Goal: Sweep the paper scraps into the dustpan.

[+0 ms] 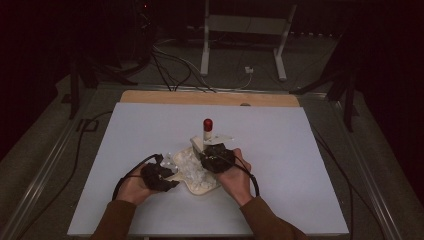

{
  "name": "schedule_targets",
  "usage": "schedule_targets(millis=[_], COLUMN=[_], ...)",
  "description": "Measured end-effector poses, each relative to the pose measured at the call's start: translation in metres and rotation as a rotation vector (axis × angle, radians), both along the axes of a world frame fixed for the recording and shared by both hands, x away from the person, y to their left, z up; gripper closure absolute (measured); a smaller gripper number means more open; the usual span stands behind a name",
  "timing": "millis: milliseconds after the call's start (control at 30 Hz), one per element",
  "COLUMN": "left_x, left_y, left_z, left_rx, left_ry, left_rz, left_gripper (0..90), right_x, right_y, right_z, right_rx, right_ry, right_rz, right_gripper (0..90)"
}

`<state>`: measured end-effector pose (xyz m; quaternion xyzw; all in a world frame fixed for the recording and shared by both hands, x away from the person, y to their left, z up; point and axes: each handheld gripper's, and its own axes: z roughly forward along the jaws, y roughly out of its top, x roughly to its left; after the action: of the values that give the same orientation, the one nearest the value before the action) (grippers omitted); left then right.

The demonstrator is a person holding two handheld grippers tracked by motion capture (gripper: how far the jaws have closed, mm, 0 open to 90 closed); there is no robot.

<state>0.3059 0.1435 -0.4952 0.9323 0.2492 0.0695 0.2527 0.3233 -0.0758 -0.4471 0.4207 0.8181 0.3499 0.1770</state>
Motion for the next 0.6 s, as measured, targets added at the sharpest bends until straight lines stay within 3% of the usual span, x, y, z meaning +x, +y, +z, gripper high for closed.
schedule_targets(millis=[133, 333, 600], left_x=[-0.003, -0.006, -0.009], left_y=[0.002, 0.003, 0.007], left_z=[-0.004, -0.008, -0.01], left_rx=[-0.016, -0.038, -0.069], left_ry=[-0.017, -0.036, -0.063], left_rz=[0.005, 0.013, 0.034], left_gripper=[66.6, 66.6, 66.8], right_x=[0.003, 0.004, 0.009], right_y=[-0.008, -0.015, -0.023], right_z=[0.005, 0.012, 0.013], right_rx=[0.008, 0.062, 0.033], right_ry=[0.003, -0.005, -0.019], right_rz=[-0.003, -0.002, -0.031], right_gripper=[66.8, 66.8, 66.8])
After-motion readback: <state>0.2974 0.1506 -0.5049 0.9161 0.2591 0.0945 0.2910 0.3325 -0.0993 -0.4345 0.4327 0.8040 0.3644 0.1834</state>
